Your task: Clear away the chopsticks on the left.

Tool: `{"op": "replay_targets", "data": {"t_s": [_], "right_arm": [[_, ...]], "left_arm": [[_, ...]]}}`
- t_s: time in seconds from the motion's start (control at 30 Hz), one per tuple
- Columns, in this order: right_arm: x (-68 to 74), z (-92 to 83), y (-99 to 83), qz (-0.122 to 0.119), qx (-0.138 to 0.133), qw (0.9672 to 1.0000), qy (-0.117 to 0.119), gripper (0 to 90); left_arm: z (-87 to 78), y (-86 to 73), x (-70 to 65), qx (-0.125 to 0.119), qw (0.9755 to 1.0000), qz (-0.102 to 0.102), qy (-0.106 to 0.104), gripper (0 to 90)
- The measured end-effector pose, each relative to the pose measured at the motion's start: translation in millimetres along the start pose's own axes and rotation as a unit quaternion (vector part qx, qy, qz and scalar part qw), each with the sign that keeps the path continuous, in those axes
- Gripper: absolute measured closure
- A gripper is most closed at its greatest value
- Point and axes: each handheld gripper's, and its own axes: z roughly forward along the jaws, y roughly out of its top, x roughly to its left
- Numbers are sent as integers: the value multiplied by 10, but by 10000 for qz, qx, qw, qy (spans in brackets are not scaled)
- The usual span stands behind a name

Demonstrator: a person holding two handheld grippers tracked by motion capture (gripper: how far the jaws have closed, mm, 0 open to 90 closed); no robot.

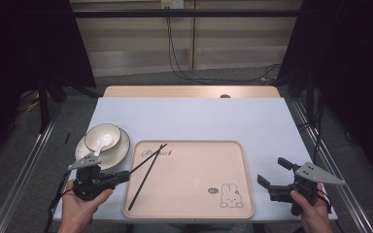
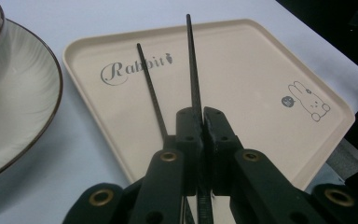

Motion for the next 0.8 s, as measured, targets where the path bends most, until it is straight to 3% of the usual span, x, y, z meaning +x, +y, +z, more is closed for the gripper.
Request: {"op": "replay_targets", "data": {"t_s": [0.17, 0.2, 0.33, 0.4, 0.53, 0.6, 0.67, 0.7, 0.8], "right_arm": [[3, 7, 1, -1, 2, 10000, -6, 17], [3, 9, 1, -13, -3, 10000, -9, 17], [4, 10, 0, -20, -4, 10000, -4, 18], [9, 5, 0, -28, -6, 10000, 32, 18], [6, 6, -1, -18, -8, 10000, 13, 18], [3, 10, -1, -21, -1, 10000, 20, 18], [8, 10, -1, -11, 1, 10000, 27, 18], [11, 11, -1, -15, 8, 10000, 23, 18], [12, 13, -2, -4, 22, 10000, 29, 18]], "left_arm": [[104, 1, -89, 39, 9998, -85, 166, 856], [151, 22, -153, 3, 9998, -220, 29, 856], [279, 119, -274, 161, 9996, -159, 180, 855], [339, 150, -305, 82, 9995, -197, 238, 856], [418, 153, -302, 22, 9989, -251, 384, 856], [489, 124, -263, -13, 9978, -439, 497, 855], [512, 106, -251, 27, 9972, -434, 608, 856], [554, 60, -242, 31, 9960, -617, 652, 856], [592, 16, -249, 167, 9954, -547, 767, 856]]}}
